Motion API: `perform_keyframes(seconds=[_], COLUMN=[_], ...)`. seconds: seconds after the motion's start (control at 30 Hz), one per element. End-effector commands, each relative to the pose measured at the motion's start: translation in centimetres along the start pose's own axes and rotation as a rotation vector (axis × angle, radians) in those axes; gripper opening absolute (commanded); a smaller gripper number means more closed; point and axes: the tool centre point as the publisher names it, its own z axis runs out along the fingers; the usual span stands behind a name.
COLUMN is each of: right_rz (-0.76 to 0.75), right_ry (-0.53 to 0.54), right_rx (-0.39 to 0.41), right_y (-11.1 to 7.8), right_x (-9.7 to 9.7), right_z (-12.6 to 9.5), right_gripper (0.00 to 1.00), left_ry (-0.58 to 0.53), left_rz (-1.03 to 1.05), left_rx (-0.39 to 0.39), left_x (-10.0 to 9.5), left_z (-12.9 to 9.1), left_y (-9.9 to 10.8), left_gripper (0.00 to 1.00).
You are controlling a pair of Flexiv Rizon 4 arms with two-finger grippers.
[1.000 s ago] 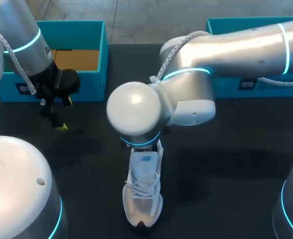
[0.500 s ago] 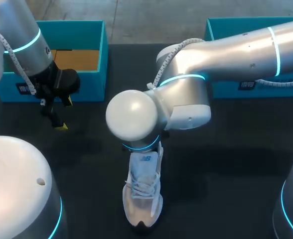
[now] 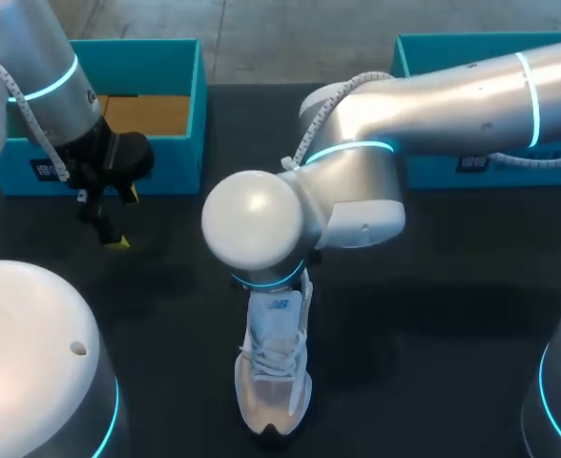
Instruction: Take the shoe out of the shoebox, open the shoe tongue, remove and reinsert the insole, then place the shoe into the shoebox
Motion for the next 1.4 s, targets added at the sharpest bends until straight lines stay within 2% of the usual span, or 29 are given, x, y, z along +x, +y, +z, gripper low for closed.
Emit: perform_keyframes(seconds=[0.03, 0.27, 0.33, 0.4, 0.57, 0.7, 1.07, 1.2, 1.27, 1.4], right_rz=[0.212, 0.249, 0.255, 0.265, 0.286, 0.29, 0.328, 0.339, 0.342, 0.35], right_ry=[-0.014, -0.05, -0.054, -0.054, -0.053, -0.055, -0.063, -0.065, -0.065, -0.074], right_rx=[-0.009, 0.024, 0.029, 0.038, 0.066, 0.081, 0.125, 0.141, 0.149, 0.156], right_y=[-0.4, -0.6, -0.6, -0.6, -0.8, -1.1, -2.8, -3.2, -3.3, -3.2], right_x=[0.0, 0.2, 0.2, 0.2, 0.2, 0.5, 0.6, 0.8, 0.9, 0.9], right_z=[-1.7, -2.3, -2.4, -2.3, -2.5, -2.5, -3.2, -3.5, -3.7, -4.1], right_gripper=[0.0, 0.0, 0.14, 0.22, 0.24, 0.32, 0.32, 0.35, 0.4, 0.42], left_ry=[-0.001, -0.001, -0.001, -0.001, -0.001, -0.001, -0.001, -0.001, -0.001, -0.001], left_rz=[0.002, 0.002, 0.002, 0.002, 0.002, 0.002, 0.002, 0.002, 0.002, 0.002], left_rx=[0.002, 0.002, 0.002, 0.002, 0.002, 0.002, 0.002, 0.002, 0.002, 0.002], left_x=[0.1, 0.1, 0.1, 0.1, 0.1, 0.1, 0.1, 0.1, 0.1, 0.1], left_z=[0.0, 0.0, 0.0, 0.0, 0.0, 0.0, 0.0, 0.0, 0.0, 0.0], left_y=[0.1, 0.1, 0.1, 0.1, 0.1, 0.1, 0.1, 0.1, 0.1, 0.1], left_gripper=[1.0, 1.0, 1.0, 1.0, 1.0, 1.0, 1.0, 1.0, 1.0, 1.0])
